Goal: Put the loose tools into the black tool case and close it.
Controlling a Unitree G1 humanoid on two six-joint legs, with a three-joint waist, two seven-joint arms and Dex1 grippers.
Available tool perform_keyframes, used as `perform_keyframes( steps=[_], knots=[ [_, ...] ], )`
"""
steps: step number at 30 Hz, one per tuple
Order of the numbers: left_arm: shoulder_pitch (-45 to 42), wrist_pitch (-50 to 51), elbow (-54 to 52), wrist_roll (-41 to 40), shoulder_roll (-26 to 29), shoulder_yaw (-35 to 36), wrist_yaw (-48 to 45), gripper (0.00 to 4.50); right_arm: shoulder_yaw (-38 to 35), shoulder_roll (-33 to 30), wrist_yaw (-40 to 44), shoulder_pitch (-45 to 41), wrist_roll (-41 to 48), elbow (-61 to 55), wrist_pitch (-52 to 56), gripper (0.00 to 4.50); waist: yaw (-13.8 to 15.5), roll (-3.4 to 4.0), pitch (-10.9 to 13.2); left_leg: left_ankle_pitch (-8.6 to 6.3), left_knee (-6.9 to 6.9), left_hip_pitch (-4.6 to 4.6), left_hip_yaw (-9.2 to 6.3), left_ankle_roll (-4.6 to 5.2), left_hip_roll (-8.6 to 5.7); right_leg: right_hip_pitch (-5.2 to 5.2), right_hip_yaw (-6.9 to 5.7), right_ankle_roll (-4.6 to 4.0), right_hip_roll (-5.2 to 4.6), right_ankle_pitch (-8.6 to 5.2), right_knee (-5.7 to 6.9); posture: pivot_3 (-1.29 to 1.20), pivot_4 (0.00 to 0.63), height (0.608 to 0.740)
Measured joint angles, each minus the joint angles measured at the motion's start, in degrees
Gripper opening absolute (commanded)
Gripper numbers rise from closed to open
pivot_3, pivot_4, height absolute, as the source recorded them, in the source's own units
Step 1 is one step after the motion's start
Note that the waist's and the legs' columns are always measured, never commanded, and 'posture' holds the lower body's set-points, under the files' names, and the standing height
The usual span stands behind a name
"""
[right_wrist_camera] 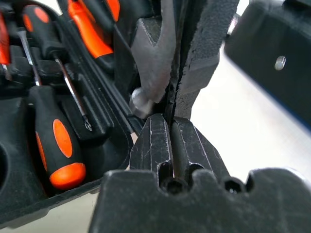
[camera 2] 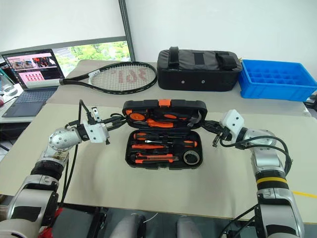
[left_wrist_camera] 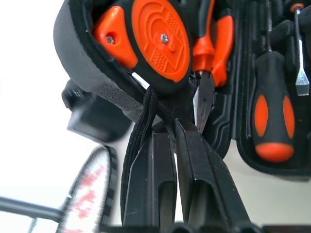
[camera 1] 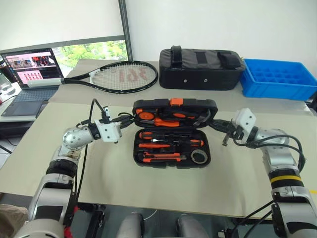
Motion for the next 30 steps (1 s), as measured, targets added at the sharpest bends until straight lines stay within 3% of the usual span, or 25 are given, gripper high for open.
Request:
perform_keyframes(
  steps=[7, 8, 10, 12, 13, 15, 20, 25, 30],
  knots=[
    [-0.02, -7.53, 1.27, 9.10, 2.78, -2.51, 9.86, 0.05, 0.22, -0.27, -0.87, 0.00, -2.77, 4.95, -11.40, 0.00, -0.21, 0.00, 0.00, 0.00, -0.06, 0.06, 0.17, 0.02, 0.02, -0.01, 0.15, 0.00, 0.00, 0.00, 0.05, 0.00, 0.150, 0.708],
    [-0.02, -8.53, 1.27, 10.35, 3.60, -3.04, 10.84, 0.70, 0.38, -0.68, -0.52, 0.07, -3.00, 5.12, -13.22, 0.74, -0.21, 0.01, 0.00, 0.00, -0.08, 0.07, 0.20, 0.03, 0.02, -0.01, 0.18, 0.00, -0.01, 0.00, 0.08, 0.00, 0.150, 0.708],
    [-0.01, -11.39, 1.13, 13.34, 5.40, -5.05, 12.02, 1.28, 1.06, -2.09, 0.79, 0.62, -3.35, 5.06, -16.65, 1.27, -0.20, 0.02, -0.01, -0.03, -0.09, 0.14, 0.24, 0.08, 0.03, 0.06, 0.19, 0.00, -0.01, 0.00, 0.08, 0.00, 0.150, 0.708],
    [0.66, -13.84, 0.85, 15.86, 6.35, -6.69, 13.01, 2.16, 1.12, -2.79, 1.43, 2.16, -3.35, 4.79, -18.45, 2.06, -0.15, 0.02, -0.01, -0.04, -0.11, 0.24, 0.26, 0.09, 0.05, 0.18, 0.19, 0.00, -0.02, 0.00, 0.07, 0.00, 0.150, 0.708],
    [1.49, -15.43, 0.66, 17.54, 6.90, -7.38, 14.06, 2.51, 1.12, -3.23, 1.73, 3.65, -3.25, 4.68, -19.35, 2.35, -0.15, 0.02, -0.01, -0.04, -0.12, 0.29, 0.29, 0.09, 0.06, 0.23, 0.21, 0.00, -0.03, 0.00, 0.04, 0.00, 0.150, 0.708],
    [3.27, -17.30, 0.71, 19.47, 8.07, -7.97, 16.09, 3.25, 1.12, -5.45, 2.93, 6.76, -3.06, 4.58, -20.24, 2.40, -0.18, 0.01, -0.01, -0.04, -0.15, 0.39, 0.40, 0.09, 0.08, 0.24, 0.30, 0.00, -0.09, 0.00, -0.10, 0.00, 0.150, 0.708],
    [5.04, -18.84, 1.85, 20.80, 11.42, -8.41, 19.58, 3.25, -0.78, -10.75, 5.85, 12.96, 1.41, 0.17, -16.91, 2.40, -0.80, -0.05, 0.03, -0.04, -0.31, 0.97, 0.67, 0.09, 0.19, 0.85, 0.38, -0.02, -0.12, -0.01, -0.39, 0.00, 0.150, 0.708],
    [7.17, -17.36, 6.75, 19.61, 13.82, -8.52, 22.14, 3.25, -1.78, -15.83, 10.07, 28.97, 9.52, -16.61, 0.65, 2.40, -0.93, -0.09, 0.00, -0.04, -0.52, 1.04, 0.75, 0.09, 0.28, 0.86, 0.39, -0.02, -0.21, -0.02, -0.36, 0.00, 0.150, 0.708],
    [2.97, -2.62, 14.46, 3.55, 8.62, -3.89, 14.82, 3.25, 1.45, -17.68, 10.61, 35.40, 15.33, -36.09, 18.61, 2.40, -1.06, -0.18, 0.03, -0.02, -0.21, 0.88, 0.68, 0.05, 0.25, 0.74, 0.16, 0.09, -0.02, -0.03, -0.27, 0.00, 0.150, 0.708]
  ],
)
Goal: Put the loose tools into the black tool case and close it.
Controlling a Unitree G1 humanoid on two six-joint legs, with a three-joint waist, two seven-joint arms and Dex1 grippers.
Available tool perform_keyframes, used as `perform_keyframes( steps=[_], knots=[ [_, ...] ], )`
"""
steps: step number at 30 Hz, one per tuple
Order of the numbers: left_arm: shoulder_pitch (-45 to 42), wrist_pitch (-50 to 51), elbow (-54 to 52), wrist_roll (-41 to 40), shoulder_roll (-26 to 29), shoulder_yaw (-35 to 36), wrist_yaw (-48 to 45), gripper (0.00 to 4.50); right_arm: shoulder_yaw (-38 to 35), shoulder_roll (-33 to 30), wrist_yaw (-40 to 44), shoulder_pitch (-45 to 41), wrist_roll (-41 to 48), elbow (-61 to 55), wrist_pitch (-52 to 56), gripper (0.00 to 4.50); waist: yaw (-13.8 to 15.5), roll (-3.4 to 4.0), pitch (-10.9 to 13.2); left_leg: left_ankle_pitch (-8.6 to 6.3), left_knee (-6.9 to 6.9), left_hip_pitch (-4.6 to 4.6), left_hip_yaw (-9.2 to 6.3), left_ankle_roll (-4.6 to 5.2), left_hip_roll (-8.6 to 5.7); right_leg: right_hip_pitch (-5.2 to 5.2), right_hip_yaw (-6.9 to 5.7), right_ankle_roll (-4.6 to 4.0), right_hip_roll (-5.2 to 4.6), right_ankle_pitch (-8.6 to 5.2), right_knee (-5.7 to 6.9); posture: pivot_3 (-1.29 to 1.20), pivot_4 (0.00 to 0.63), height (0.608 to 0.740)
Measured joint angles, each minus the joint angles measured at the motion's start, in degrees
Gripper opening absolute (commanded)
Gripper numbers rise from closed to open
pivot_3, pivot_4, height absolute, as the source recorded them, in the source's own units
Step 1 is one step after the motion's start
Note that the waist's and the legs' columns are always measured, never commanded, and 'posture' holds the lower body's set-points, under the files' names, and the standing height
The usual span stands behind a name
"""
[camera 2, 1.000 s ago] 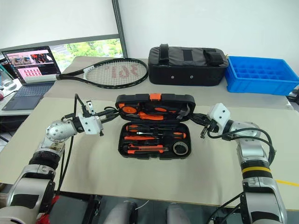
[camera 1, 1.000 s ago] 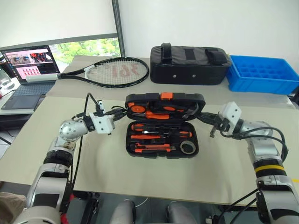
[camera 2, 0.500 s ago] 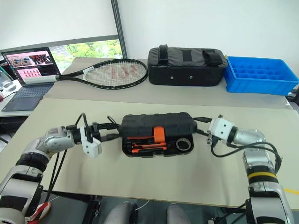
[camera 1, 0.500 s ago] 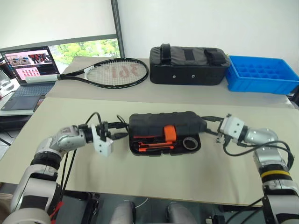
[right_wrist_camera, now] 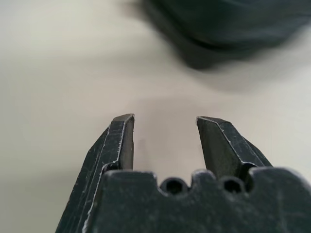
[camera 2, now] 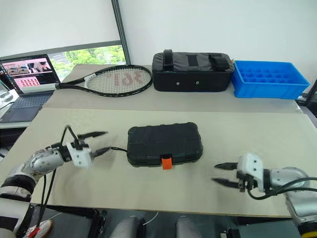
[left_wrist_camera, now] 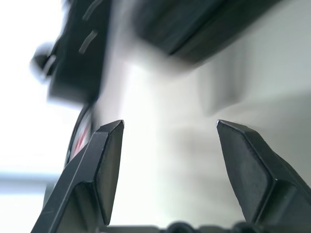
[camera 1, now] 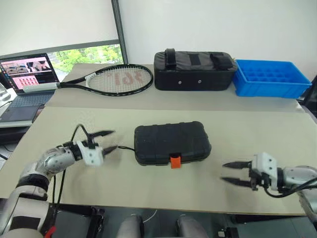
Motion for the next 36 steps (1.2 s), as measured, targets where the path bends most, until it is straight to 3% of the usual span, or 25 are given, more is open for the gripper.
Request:
perform_keyframes(
  steps=[5, 8, 10, 15, 21, 27, 32, 33, 36],
  knots=[
    [-5.84, 14.87, -2.06, -14.52, -4.43, 4.61, -14.05, 3.25, 6.01, 3.90, -2.58, -6.19, -3.21, -2.59, 6.06, 2.40, 0.01, 0.02, -0.02, 0.00, 0.17, -0.04, -0.01, 0.00, -0.03, 0.00, 0.01, 0.30, 0.06, -0.17, 0.00, 0.00, 0.150, 0.708],
    [-8.65, 24.83, -8.50, -21.20, -9.15, 5.24, -21.76, 3.25, 10.25, 11.72, -7.42, -16.34, -9.79, 4.00, 5.70, 2.40, -0.16, -0.04, 0.02, 0.02, 0.25, -0.16, -0.08, -0.03, -0.01, -0.09, 0.00, 0.31, 0.14, -0.13, 0.01, 0.00, 0.150, 0.708],
    [-10.47, 29.25, -13.54, -23.48, -11.78, 4.57, -24.70, 3.25, 10.82, 15.87, -12.84, -22.07, -13.62, 9.82, 3.77, 2.40, -0.38, -0.02, 0.06, 0.03, 0.27, -0.22, -0.09, -0.05, -0.05, -0.16, 0.10, 0.19, 0.14, -0.02, 0.00, 0.00, 0.150, 0.708],
    [-12.13, 38.01, -21.91, -25.59, -15.66, 3.67, -28.11, 3.25, 7.54, 17.49, -22.99, -30.05, -20.09, 21.12, -2.82, 2.40, -0.39, 0.02, 0.03, 0.02, 0.18, -0.22, -0.13, -0.03, -0.08, -0.11, 0.15, -0.02, 0.15, 0.10, -0.07, 0.00, 0.150, 0.708],
    [-11.94, 43.14, -24.50, -24.93, -18.80, 0.52, -30.08, 3.25, 4.88, 18.85, -24.09, -26.15, -17.03, 15.38, 2.66, 2.40, 0.30, 0.06, 0.01, -0.01, 0.17, -0.31, -0.21, 0.03, -0.09, -0.10, 0.17, -0.01, 0.16, 0.09, -0.11, 0.00, 0.150, 0.708],
    [-9.66, 51.11, -25.10, -22.02, -20.88, -5.50, -34.34, 3.25, 4.04, 19.36, -26.79, -16.26, -8.60, -7.39, 25.55, 2.40, 0.43, 0.07, 0.00, -0.01, 0.20, -0.35, -0.23, 0.03, -0.11, -0.11, 0.20, 0.01, 0.16, 0.07, -0.14, 0.00, 0.150, 0.708],
    [-9.69, 51.49, -26.25, -20.41, -22.03, -7.05, -34.92, 3.25, 5.27, 19.54, -29.65, -14.54, -7.56, -15.49, 35.75, 2.40, 0.47, 0.09, -0.05, -0.01, 0.24, -0.25, -0.27, 0.02, -0.15, 0.02, 0.23, 0.24, 0.18, -0.06, -0.16, 0.00, 0.150, 0.708],
    [-9.74, 51.79, -26.19, -19.99, -22.32, -7.30, -34.77, 3.34, 5.26, 19.87, -30.75, -14.55, -7.38, -16.37, 38.08, 1.89, 0.48, 0.09, -0.06, -0.01, 0.25, -0.25, -0.28, 0.02, -0.15, 0.03, 0.23, 0.36, 0.18, -0.13, -0.16, 0.00, 0.150, 0.708],
    [-10.73, 52.14, -25.72, -18.90, -23.13, -7.89, -34.13, 3.34, 5.96, 21.22, -32.70, -14.61, -6.74, -17.87, 42.50, 1.01, 0.55, 0.08, -0.07, -0.01, 0.26, -0.28, -0.31, 0.02, -0.17, 0.03, 0.23, 0.37, 0.18, -0.14, -0.16, 0.00, 0.150, 0.708]
  ],
)
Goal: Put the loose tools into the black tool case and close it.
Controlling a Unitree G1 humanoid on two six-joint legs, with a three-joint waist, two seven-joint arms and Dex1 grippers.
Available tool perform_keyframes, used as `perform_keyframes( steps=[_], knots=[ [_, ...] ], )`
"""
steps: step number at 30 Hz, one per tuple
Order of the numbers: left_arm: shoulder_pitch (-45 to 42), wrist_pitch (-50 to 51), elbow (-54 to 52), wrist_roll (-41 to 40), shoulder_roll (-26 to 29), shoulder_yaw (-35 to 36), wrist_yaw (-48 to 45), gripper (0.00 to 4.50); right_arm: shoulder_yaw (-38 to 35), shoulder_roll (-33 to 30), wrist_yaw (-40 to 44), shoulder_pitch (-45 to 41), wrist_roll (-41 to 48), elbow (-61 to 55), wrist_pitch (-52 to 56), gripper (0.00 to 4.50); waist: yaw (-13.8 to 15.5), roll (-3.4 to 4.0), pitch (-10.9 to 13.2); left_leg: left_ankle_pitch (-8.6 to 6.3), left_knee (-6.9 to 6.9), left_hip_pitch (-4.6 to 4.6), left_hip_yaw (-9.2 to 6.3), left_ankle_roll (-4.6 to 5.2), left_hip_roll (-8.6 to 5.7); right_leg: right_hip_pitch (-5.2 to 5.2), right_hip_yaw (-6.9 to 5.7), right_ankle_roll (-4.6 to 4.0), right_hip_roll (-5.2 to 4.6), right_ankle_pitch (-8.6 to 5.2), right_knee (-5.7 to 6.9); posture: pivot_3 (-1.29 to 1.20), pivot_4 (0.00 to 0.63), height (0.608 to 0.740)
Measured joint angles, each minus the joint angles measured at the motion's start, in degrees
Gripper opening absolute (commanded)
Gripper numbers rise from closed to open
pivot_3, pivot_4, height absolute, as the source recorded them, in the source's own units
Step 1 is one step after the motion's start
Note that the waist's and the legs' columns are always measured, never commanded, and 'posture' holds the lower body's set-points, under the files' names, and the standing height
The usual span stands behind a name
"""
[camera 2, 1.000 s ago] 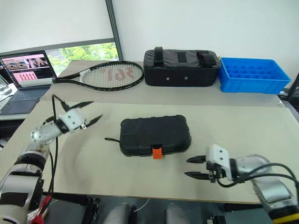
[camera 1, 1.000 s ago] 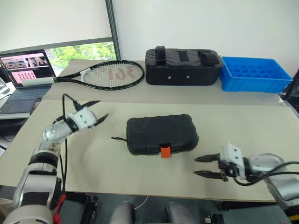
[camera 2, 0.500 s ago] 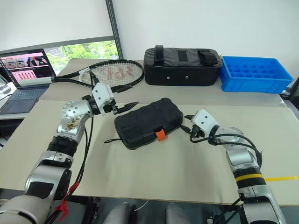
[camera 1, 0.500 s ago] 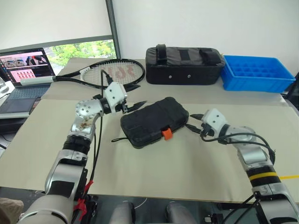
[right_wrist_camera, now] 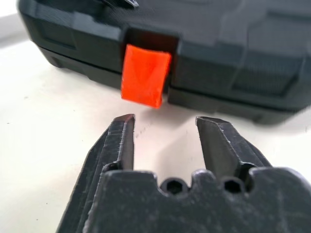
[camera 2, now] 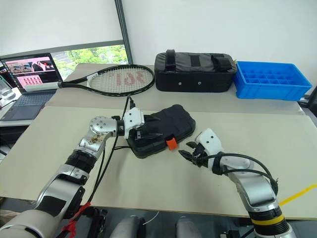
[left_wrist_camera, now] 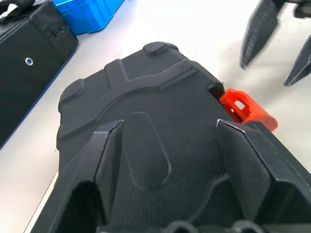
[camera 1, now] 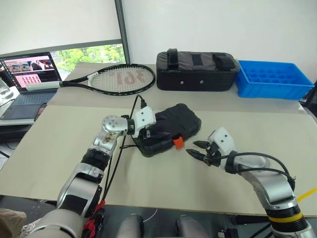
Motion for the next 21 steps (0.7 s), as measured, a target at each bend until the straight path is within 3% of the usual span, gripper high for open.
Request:
perform_keyframes(
  steps=[3, 21],
  knots=[
    [-1.11, -0.09, 1.39, 0.75, -0.88, -0.19, 0.57, 3.34, 1.88, 0.98, -1.50, -1.30, -0.18, 0.00, 2.05, 0.02, -0.16, -0.01, 0.00, 0.00, -0.01, -0.01, -0.01, 0.00, -0.01, -0.01, 0.02, 0.00, 0.00, 0.00, -0.02, 0.00, 0.150, 0.708],
    [-0.48, -0.75, 2.07, 0.87, -0.68, 0.20, 2.15, 3.34, 6.58, 6.98, -3.77, -8.94, -2.28, 8.74, 4.20, 0.02, -1.01, -0.03, -0.01, 0.00, -0.01, 0.01, -0.10, 0.00, 0.01, -0.01, 0.00, 0.01, 0.05, -0.01, 0.03, 0.00, 0.150, 0.708]
  ],
)
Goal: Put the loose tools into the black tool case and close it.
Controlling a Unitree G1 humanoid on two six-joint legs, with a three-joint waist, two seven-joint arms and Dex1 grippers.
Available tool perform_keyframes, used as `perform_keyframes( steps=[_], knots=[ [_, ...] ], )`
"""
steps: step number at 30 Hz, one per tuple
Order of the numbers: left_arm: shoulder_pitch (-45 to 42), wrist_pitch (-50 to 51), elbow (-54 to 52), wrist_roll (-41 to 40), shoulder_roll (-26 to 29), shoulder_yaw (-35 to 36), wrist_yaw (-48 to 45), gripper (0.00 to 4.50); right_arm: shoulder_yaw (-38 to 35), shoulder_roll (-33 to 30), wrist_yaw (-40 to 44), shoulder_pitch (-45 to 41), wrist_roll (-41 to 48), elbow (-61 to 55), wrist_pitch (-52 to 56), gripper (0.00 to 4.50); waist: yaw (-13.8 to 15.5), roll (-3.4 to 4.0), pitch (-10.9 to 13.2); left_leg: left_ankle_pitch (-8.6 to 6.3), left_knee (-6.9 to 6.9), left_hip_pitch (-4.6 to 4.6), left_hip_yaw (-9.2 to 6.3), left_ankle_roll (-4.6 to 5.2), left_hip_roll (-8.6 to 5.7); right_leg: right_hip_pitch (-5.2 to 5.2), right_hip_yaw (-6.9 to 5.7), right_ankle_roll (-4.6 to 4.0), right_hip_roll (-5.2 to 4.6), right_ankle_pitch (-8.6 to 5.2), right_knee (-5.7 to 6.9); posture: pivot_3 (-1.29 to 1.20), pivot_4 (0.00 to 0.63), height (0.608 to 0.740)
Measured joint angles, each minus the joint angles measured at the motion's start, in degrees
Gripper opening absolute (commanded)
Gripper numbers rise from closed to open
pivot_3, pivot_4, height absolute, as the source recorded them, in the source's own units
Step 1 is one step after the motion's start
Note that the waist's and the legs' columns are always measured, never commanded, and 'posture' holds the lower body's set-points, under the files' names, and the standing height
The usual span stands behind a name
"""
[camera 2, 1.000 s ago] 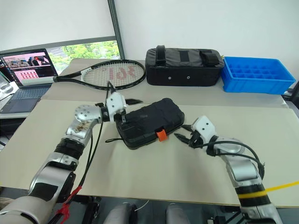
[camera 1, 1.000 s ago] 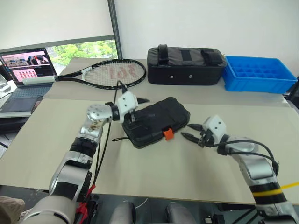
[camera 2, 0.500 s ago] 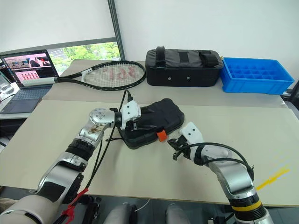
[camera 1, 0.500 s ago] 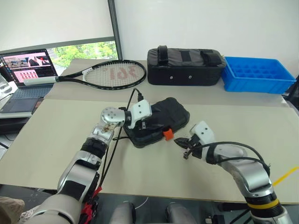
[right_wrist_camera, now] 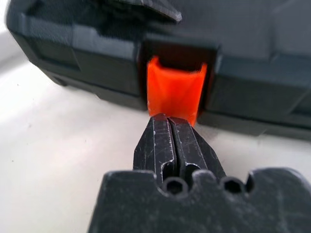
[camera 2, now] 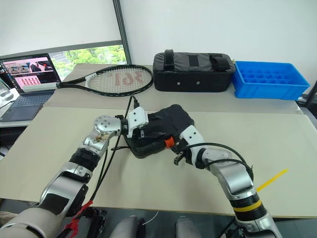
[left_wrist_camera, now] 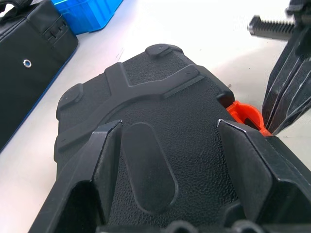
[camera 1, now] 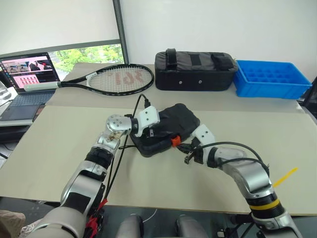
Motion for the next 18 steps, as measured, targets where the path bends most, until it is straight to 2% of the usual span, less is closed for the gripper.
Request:
perform_keyframes(
  steps=[6, 9, 10, 13, 18],
  knots=[
    [1.20, 0.68, -1.42, -0.15, 0.22, 0.85, 0.70, 3.34, 0.07, 1.05, -0.04, -0.69, -0.29, 1.39, -0.03, 0.02, -0.57, 0.00, 0.00, 0.00, 0.00, 0.00, -0.04, 0.00, 0.00, -0.01, 0.00, 0.00, 0.02, 0.00, 0.01, 0.00, 0.150, 0.708],
    [3.24, 3.98, -4.27, -2.34, 0.75, 2.91, 0.98, 3.34, -1.16, -1.31, 2.12, 0.21, 0.19, 0.87, -2.46, 0.02, -0.55, 0.00, 0.01, 0.00, -0.01, -0.04, -0.05, 0.00, 0.00, -0.03, -0.01, 0.01, 0.01, 0.00, -0.01, 0.00, 0.150, 0.708],
    [4.48, 5.86, -6.08, -3.56, 1.55, 4.09, 0.94, 3.34, -2.46, -3.21, 3.71, 1.37, 0.21, 0.35, -4.82, 0.62, -0.55, 0.00, 0.01, 0.00, -0.03, -0.06, -0.05, 0.00, 0.01, -0.04, -0.01, 0.02, 0.00, -0.01, -0.02, 0.00, 0.150, 0.708],
    [8.03, 12.02, -11.08, -7.11, 5.58, 8.62, 1.18, 3.34, -6.88, -9.81, 8.61, 5.55, 0.20, 1.26, -11.06, 1.45, -0.65, -0.03, 0.03, -0.01, -0.13, -0.06, -0.04, 0.01, 0.03, -0.06, -0.01, 0.02, 0.01, -0.01, -0.09, 0.00, 0.150, 0.708],
    [16.95, 23.55, -22.56, -13.19, 11.73, 16.10, 2.55, 3.34, -15.98, -12.74, 16.69, 8.96, 3.29, 9.71, -23.10, 3.25, -0.63, -0.05, 0.10, -0.01, -0.18, -0.04, -0.04, 0.02, 0.06, -0.06, -0.02, -0.02, -0.01, 0.01, -0.09, 0.00, 0.150, 0.708]
  ],
)
